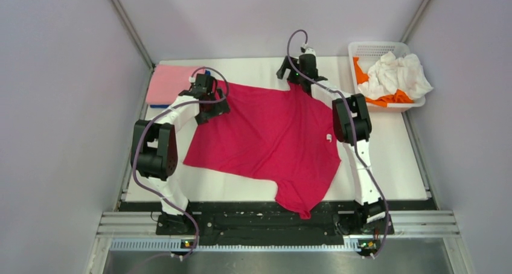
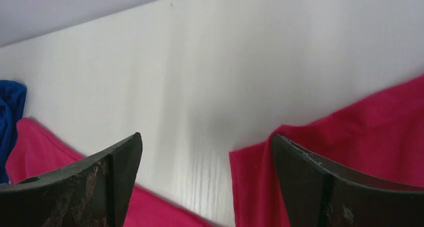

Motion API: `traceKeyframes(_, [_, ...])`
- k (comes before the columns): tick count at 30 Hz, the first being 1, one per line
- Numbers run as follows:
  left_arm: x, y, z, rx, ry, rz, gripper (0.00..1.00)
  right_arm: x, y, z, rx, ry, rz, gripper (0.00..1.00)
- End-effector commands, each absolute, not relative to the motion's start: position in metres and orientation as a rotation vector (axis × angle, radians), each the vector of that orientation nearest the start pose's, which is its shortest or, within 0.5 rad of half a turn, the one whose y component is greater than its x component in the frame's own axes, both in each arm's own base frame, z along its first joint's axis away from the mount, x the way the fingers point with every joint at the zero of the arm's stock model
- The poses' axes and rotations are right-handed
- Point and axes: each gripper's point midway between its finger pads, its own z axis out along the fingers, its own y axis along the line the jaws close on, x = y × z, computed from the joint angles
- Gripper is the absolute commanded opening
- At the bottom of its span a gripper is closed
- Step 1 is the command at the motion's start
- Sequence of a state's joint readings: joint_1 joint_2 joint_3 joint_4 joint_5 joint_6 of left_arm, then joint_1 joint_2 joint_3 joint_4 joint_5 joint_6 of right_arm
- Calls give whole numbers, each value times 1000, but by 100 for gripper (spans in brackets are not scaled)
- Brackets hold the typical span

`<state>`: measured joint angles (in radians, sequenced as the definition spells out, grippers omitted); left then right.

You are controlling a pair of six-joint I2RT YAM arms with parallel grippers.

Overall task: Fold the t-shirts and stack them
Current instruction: Flatten out the tshirt

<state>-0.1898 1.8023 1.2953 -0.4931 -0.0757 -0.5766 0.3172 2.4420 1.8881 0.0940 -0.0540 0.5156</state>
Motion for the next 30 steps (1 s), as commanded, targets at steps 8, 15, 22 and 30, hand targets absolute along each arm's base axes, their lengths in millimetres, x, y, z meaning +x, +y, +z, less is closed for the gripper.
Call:
traceKeyframes(8, [428,-93,102,-518,2460,-244,99,651,228,138,29,1990,436,99])
traceKeyframes(15, [465,-94,111,-541,2413,-227,99,551,176,131,171,2162,228,99])
traceKeyframes(22, [488,-109,94,-525,2477,-273,99,450,153,83,260,2378,135,99])
traceKeyframes(30, [493,-121,60,-535,2563,-313,99,455,137,49,273,2457,50,99])
